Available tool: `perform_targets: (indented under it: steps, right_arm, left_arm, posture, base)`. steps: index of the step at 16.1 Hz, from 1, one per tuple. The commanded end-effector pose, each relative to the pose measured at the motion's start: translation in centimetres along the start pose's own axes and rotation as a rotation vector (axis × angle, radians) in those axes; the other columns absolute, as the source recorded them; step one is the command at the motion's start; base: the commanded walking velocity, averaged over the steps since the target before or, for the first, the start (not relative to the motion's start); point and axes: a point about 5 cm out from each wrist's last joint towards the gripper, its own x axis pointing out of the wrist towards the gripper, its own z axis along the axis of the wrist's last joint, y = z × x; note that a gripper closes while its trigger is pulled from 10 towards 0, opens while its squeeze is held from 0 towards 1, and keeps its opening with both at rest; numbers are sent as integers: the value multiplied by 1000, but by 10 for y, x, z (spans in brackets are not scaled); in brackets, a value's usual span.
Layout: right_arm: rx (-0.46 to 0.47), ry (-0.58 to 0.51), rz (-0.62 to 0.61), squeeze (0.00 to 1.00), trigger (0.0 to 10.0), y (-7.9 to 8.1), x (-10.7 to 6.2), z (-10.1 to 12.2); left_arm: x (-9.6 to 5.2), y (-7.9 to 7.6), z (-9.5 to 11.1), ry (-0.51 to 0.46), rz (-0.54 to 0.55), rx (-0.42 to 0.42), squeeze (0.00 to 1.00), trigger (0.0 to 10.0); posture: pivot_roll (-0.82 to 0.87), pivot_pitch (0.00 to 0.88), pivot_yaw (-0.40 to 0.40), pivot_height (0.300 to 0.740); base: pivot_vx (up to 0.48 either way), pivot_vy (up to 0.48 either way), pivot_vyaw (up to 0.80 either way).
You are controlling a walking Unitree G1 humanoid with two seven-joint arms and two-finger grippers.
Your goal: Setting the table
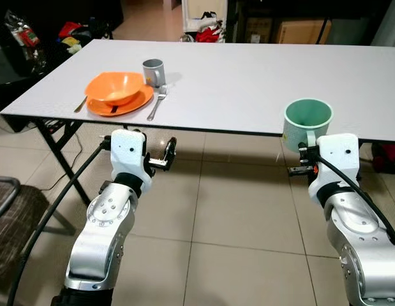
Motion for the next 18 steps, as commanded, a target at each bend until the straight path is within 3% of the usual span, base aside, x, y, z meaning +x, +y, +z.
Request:
perform_targets:
  steps: [1,6,9,11,18]
  right_arm:
    - [3,-43,19,0,10000,2,2,8]
    - [21,-43,4,0,10000,-1,1,8]
    - [12,-40,10,0,10000,-2,0,8]
    - [7,-42,24,0,10000,-1,1,8]
    - [33,-61,65,0,10000,1,5,7]
  left_arm:
    - [1,3,4,-11,15,8,698,10000]
    - [1,2,3,-10,5,8,690,10000]
    - [0,3,2,-8,8,8,690,10000]
    - [-1,7,2,-7,25,12,690,10000]
    - [-15,19,3,12,30,61,702,10000]
  posture:
    - [-119,0,55,740]
    - [-127,0,57,740]
    - [-125,0,51,740]
    - [-124,0,42,740]
    - [-67,0,45,740]
  base:
    - [345,0,0]
    - [346,0,0]
    - [345,0,-688]
    - [343,0,-688]
    - [346,0,0]
